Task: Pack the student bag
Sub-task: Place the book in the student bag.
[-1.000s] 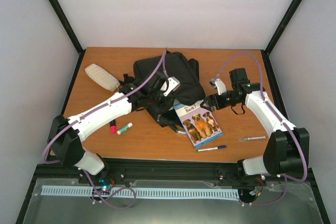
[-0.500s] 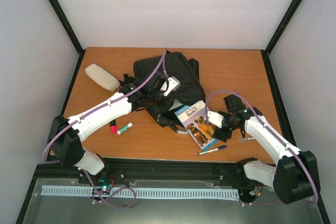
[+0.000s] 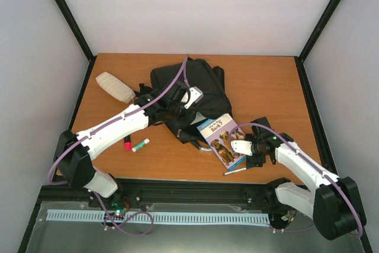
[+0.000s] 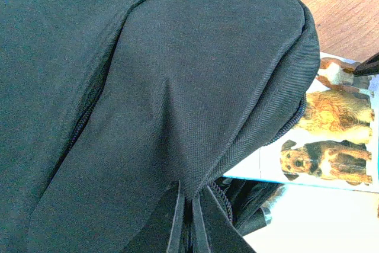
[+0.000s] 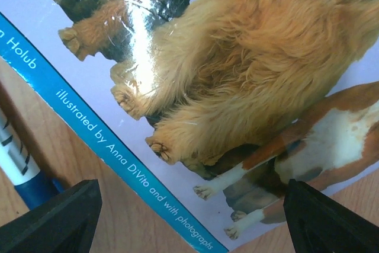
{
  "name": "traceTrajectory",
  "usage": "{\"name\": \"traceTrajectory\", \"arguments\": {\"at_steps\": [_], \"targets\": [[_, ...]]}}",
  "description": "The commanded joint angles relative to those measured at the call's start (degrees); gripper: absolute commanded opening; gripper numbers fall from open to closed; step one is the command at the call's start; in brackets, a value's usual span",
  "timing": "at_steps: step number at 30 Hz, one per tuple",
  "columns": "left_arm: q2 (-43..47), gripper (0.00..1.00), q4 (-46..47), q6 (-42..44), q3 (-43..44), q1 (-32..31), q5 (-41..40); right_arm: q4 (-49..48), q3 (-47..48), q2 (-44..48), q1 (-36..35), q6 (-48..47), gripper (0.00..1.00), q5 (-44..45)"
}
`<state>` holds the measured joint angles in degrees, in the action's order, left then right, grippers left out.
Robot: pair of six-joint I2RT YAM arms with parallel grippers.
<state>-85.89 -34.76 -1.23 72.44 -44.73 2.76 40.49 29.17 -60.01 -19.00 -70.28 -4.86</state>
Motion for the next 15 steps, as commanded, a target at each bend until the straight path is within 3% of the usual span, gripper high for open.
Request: {"name": "traceTrajectory", "arguments": {"at_steps": [1, 8, 15], "targets": [[2.59, 0.01, 2.32, 0.57, 1.34, -0.11, 0.86, -4.01, -1.35, -0.23, -1.61, -0.79, 0.85, 2.66], [2.74, 0.01, 2.28, 0.71, 1.37, -0.12, 0.79, -8.54, -2.97, -1.48, -3.29, 1.81, 0.82, 4.34], [2.79, 0.01, 2.26, 0.66, 1.38, -0.15, 1.08, -11.79, 0.62, 0.77, -6.26, 9.9, 0.74, 0.55]]}}
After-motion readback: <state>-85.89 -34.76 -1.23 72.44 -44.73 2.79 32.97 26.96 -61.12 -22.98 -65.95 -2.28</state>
